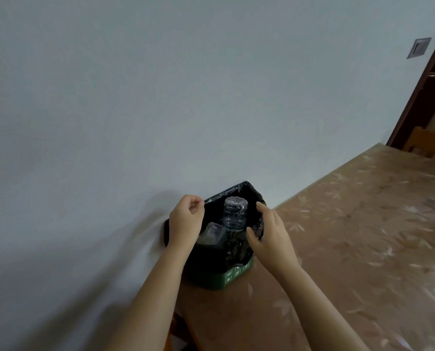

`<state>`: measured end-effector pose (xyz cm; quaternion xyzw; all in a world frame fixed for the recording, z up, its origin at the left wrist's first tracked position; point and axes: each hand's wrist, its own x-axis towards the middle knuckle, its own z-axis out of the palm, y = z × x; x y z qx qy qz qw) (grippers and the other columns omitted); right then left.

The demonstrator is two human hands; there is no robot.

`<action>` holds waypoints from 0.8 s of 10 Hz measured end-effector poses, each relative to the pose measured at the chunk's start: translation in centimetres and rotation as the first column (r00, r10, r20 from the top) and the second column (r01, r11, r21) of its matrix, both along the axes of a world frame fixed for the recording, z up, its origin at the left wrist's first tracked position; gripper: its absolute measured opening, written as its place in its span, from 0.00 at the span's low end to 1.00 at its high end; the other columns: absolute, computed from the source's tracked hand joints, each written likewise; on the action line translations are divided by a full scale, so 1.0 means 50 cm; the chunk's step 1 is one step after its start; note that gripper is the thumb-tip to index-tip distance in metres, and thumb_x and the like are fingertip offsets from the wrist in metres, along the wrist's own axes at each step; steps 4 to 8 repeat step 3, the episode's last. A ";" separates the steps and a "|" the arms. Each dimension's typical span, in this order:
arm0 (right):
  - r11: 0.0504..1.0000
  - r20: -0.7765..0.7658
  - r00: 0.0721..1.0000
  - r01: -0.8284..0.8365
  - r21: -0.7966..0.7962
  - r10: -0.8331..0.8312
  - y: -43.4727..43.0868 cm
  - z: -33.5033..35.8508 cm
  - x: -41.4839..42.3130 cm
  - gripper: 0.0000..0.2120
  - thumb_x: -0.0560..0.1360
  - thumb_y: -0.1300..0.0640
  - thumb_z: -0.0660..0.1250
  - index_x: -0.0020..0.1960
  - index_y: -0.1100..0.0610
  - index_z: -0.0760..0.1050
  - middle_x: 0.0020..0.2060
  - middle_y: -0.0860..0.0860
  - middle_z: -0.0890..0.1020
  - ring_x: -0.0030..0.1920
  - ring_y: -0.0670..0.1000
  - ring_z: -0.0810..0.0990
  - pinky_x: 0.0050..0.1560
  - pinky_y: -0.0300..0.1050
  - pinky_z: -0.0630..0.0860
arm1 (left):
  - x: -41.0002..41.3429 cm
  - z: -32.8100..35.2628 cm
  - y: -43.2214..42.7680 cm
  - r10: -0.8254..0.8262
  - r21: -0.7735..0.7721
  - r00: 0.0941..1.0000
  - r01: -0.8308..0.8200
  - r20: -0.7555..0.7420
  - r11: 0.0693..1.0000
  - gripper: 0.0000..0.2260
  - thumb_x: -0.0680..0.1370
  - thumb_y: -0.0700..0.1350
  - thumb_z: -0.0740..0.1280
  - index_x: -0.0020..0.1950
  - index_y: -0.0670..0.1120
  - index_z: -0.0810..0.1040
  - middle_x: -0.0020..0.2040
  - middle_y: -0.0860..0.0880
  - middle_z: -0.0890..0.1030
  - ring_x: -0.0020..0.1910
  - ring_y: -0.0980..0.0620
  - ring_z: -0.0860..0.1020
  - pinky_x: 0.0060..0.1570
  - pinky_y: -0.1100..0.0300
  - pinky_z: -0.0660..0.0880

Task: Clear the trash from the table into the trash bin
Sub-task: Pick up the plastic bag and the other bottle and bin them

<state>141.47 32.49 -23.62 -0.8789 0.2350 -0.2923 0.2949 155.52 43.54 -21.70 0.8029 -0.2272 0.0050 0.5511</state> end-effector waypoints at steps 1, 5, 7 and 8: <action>0.998 -0.038 0.999 -0.010 -0.067 0.007 0.007 -0.001 -0.004 0.26 0.74 0.58 0.64 0.69 0.59 0.60 0.61 0.55 0.72 0.63 0.54 0.67 0.61 0.45 0.64 | -0.019 -0.001 0.011 -0.036 0.128 0.992 0.021 0.117 0.992 0.03 0.76 0.40 0.64 0.47 0.44 0.77 0.45 0.48 0.81 0.45 0.54 0.77 0.41 0.69 0.67; 0.987 -0.042 0.999 -0.004 -0.159 -0.003 0.028 -0.009 -0.013 0.24 0.72 0.58 0.66 0.66 0.61 0.65 0.59 0.57 0.75 0.60 0.58 0.71 0.59 0.52 0.67 | -0.064 -0.026 0.055 -0.139 0.346 0.908 -0.007 0.395 0.938 0.11 0.76 0.42 0.65 0.57 0.40 0.76 0.54 0.43 0.80 0.53 0.46 0.77 0.49 0.56 0.72; 0.987 -0.042 0.999 -0.004 -0.159 -0.003 0.028 -0.009 -0.013 0.24 0.72 0.58 0.66 0.66 0.61 0.65 0.59 0.57 0.75 0.60 0.58 0.71 0.59 0.52 0.67 | -0.064 -0.026 0.055 -0.139 0.346 0.908 -0.007 0.395 0.938 0.11 0.76 0.42 0.65 0.57 0.40 0.76 0.54 0.43 0.80 0.53 0.46 0.77 0.49 0.56 0.72; 0.987 -0.042 0.999 -0.004 -0.159 -0.003 0.028 -0.009 -0.013 0.24 0.72 0.58 0.66 0.66 0.61 0.65 0.59 0.57 0.75 0.60 0.58 0.71 0.59 0.52 0.67 | -0.064 -0.026 0.055 -0.139 0.346 0.908 -0.007 0.395 0.938 0.11 0.76 0.42 0.65 0.57 0.40 0.76 0.54 0.43 0.80 0.53 0.46 0.77 0.49 0.56 0.72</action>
